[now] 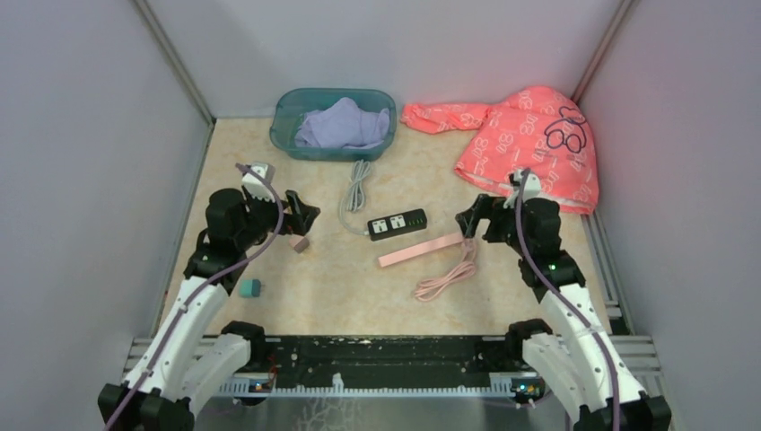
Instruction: Insert the plug
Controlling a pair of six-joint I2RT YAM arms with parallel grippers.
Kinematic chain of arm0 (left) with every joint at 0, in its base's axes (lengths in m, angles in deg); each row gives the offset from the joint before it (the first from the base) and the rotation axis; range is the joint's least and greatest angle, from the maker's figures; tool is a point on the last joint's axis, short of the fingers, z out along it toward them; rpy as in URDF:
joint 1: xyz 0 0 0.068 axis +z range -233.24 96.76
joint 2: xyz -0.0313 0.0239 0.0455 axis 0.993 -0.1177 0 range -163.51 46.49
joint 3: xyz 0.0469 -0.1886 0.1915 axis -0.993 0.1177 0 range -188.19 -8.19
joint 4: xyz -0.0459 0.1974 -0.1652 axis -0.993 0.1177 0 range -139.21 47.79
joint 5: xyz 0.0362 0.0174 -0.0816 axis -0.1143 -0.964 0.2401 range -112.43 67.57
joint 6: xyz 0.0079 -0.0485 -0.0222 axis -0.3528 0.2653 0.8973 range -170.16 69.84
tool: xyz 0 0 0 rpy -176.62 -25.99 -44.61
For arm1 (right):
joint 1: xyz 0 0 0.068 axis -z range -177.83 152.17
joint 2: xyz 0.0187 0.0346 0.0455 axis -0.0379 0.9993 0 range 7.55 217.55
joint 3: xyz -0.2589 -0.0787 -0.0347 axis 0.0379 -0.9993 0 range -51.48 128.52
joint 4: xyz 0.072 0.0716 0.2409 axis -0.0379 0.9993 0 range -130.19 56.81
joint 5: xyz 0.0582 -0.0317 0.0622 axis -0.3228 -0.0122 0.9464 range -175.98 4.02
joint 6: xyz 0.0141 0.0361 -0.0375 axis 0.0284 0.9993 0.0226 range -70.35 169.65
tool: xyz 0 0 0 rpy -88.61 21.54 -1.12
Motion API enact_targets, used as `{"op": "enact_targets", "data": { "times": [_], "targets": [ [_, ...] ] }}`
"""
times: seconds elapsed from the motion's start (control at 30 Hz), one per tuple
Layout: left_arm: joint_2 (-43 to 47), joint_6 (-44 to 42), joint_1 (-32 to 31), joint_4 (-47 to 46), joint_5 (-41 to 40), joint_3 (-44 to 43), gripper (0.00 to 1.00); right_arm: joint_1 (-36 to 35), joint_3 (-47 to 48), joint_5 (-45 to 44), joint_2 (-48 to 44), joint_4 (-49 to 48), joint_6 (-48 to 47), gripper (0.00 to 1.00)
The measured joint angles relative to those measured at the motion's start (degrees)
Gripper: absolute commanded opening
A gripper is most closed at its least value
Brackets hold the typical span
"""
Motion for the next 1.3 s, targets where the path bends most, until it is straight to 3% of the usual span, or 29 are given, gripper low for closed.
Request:
{"op": "enact_targets", "data": {
  "times": [0.17, 0.4, 0.87, 1.3],
  "targets": [
    [-6.0, 1.3, -2.1, 0.9, 5.0, -0.7, 1.00, -4.8, 0.0, -1.5, 6.1, 2.4, 3.0, 0.97],
    [-15.5, 2.3, -11.9, 1.3, 6.5, -3.4, 1.00, -6.0, 0.0, -5.0, 6.9, 4.1, 5.7, 0.96],
    [-34.4, -2.3, -31.4, 1.0, -4.9, -14.2, 1.00, -6.0, 0.0, -9.4, 13.3, 11.7, 6.4, 0.90],
    [-52.4, -11.8, -42.1, 4.7, -15.6, -26.8, 0.96, -6.0, 0.0, -7.7, 20.2, 15.8, 7.5, 0.78]
  ]
}}
